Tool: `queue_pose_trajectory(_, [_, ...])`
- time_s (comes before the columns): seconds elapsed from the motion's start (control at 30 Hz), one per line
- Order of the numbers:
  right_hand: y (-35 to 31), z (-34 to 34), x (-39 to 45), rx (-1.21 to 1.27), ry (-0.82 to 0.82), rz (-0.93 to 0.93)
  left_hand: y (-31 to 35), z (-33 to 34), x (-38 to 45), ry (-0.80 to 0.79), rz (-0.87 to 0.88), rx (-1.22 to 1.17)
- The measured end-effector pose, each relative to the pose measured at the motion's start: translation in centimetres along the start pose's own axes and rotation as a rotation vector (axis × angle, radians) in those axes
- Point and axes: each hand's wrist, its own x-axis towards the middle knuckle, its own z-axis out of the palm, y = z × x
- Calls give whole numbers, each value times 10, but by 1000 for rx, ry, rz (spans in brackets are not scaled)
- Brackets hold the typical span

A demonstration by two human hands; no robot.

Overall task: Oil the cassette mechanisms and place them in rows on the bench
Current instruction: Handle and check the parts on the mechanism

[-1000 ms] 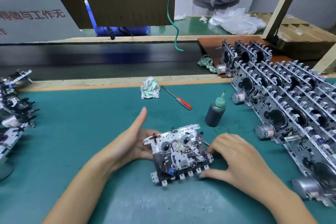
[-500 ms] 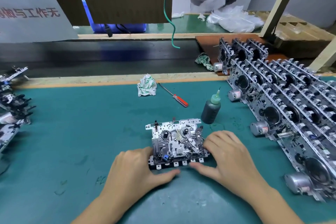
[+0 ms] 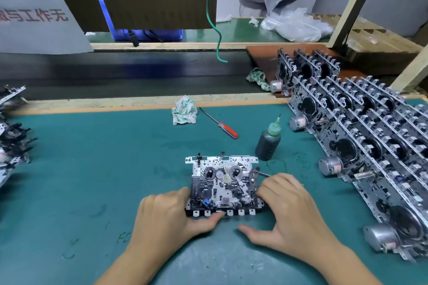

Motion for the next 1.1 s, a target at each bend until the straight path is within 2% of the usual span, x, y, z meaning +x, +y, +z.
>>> queue_pose_trajectory(0.13, [2,2,-2,-102,27,33,-13,-6,3,-132,213,-31])
queue_pose_trajectory(0.2, [5,1,-2,-104,12,28,-14,-7,3,-122,271,-20])
queue_pose_trajectory(0.37, [8,0,-1,18,-8,17,-12,-1,2,-20,258,53])
queue_pose_trajectory(0.57, [9,1,-2,-42,5,-3,-16,-6,1,-116,267,-29])
queue_pose_trajectory(0.73, [6,4,4,-4,-15,11,-13,-4,-1,-8,153,-37])
queue_pose_trajectory(0.93, [3,5,2,18,9,-19,-17,-10,0,-17,238,-15])
queue_pose_trajectory(1.1, [-1,5,1,-50,23,-11,-9,-10,-3,-27,115,36])
